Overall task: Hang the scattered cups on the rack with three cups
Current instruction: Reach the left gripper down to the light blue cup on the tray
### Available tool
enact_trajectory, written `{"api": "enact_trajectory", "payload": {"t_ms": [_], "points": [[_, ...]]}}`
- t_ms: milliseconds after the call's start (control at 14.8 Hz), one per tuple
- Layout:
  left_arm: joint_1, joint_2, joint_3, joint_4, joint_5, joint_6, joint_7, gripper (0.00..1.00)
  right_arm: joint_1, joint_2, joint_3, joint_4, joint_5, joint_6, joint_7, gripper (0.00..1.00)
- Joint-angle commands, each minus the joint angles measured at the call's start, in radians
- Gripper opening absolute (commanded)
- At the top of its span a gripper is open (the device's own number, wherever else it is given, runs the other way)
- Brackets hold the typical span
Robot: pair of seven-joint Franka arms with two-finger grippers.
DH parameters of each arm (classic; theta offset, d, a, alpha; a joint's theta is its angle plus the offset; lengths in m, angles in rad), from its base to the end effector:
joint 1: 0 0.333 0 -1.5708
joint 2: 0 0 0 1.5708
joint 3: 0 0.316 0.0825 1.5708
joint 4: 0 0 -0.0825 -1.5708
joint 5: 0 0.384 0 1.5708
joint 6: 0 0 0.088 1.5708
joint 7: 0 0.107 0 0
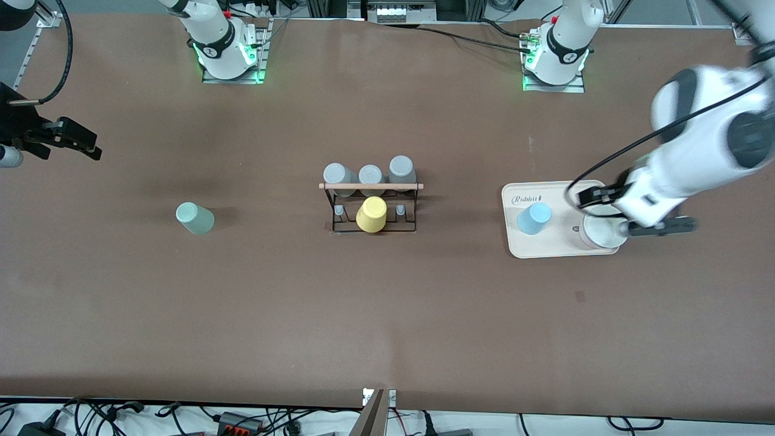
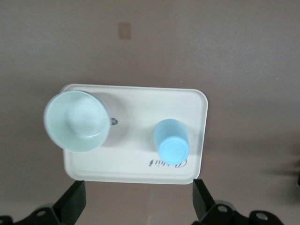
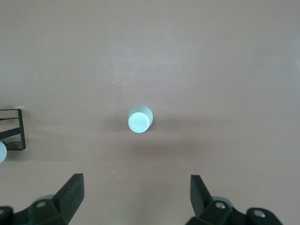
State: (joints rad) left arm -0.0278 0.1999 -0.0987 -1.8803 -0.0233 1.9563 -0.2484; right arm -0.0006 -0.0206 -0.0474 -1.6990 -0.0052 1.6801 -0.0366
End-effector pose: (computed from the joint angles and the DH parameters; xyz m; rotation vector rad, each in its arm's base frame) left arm 0.5885 -0.0740 0.3946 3.1113 0.2068 -0.2005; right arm 0.5541 -0.0274 0.5846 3.1373 -0.0170 0.0024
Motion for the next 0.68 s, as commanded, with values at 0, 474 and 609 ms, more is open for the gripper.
{"api": "enact_trajectory", "payload": {"t_ms": [0,474,609], "points": [[-0.006,0.027,-0.032,-0.092,0.013,0.127,-0.084,1.0,-0.006,0.005,0.003,0.002,0.002,-0.007,-0.006,1.0],[-0.041,0.101,-0.033,-0.269,0.016,0.418,-0.109,1.0,-0.007,0.005,0.003,-0.008,0.001,0.007,-0.003,1.0],[-0.043,0.115,-0.033,-0.273,0.016,0.441,-0.109,1.0,-0.007,0.008,0.003,-0.016,-0.001,0.032,-0.006,1.0]]}}
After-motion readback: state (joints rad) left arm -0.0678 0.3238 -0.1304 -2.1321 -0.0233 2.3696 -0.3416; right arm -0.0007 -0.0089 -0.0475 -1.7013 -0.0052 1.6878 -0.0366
